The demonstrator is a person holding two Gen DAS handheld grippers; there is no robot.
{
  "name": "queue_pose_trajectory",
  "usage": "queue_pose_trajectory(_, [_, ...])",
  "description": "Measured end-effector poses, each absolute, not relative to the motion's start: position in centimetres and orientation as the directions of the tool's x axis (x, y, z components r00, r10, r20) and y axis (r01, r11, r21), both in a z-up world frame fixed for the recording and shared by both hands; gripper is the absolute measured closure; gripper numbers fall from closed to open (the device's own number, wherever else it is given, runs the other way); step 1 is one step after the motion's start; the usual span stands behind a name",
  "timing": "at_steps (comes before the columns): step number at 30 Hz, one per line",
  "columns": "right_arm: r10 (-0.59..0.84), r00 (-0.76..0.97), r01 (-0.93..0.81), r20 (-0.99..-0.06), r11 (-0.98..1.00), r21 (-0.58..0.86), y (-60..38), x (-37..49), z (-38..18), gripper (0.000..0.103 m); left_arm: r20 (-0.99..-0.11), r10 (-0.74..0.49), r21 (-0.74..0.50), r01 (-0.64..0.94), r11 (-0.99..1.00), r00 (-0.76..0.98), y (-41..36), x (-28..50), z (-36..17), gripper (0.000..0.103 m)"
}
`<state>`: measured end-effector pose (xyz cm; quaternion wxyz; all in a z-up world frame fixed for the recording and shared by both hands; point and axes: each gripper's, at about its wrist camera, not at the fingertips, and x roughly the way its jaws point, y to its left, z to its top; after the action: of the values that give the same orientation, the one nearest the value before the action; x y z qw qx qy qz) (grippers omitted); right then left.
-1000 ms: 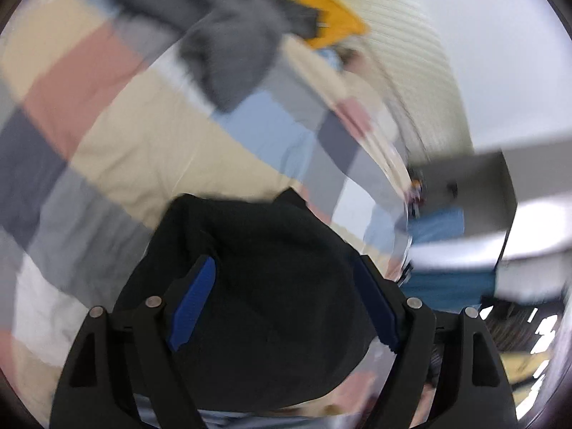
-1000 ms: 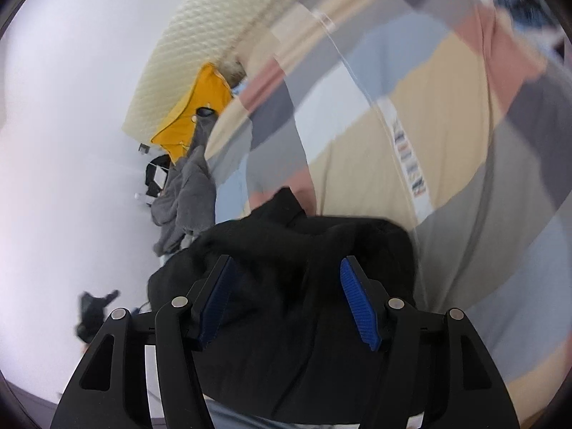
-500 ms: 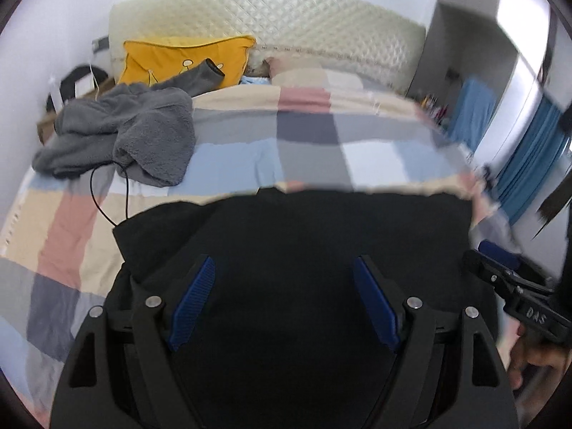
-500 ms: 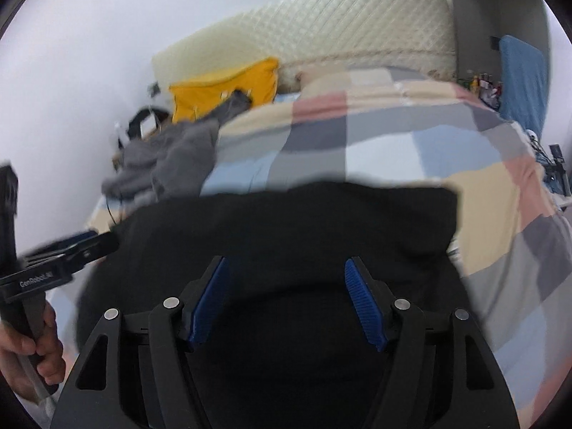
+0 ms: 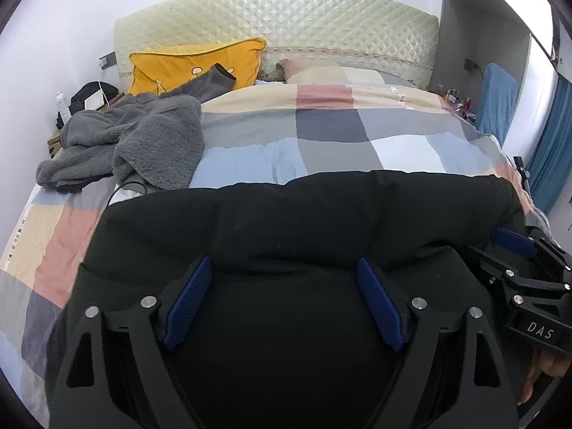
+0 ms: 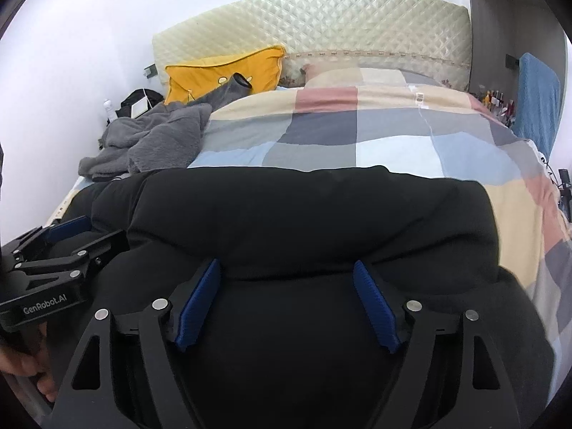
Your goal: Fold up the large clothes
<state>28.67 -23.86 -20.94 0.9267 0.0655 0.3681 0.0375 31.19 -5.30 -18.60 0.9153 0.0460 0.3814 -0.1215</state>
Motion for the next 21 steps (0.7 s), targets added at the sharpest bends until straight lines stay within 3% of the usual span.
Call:
queue_pose_trajectory(10, [0.117,0.722,-0.036,-0.682,0.991,0.131,-23.0,30.4,-22.8,0.020,-0.741,-0.188,-0.027,0.251,0.968,0.644,-5.3,32.8,-20.8,0.016])
queue_pose_trajectory(13, [0.143,0.714,-0.045,-0.685,0.986,0.159,-23.4,30.5,-22.6,0.020,-0.737,-0.284,-0.140,0.273,0.952,0.613,-4.2,32.7,-20.3,0.016])
queue_pose_trajectory(17, [0.221,0.735,-0.049,-0.641,0.960,0.274,-25.3,29.4,-20.5,0.022,-0.686,-0.475,-0.407,0.250,0.878,0.552,-0.2,32.6,-18.8,0.016])
queue_pose_trajectory(21, [0.239,0.784,-0.047,-0.573,0.943,0.329,-28.1,28.3,-17.8,0.022,-0.648,-0.516,-0.516,0.176,0.839,0.560,4.2,32.9,-17.3,0.016])
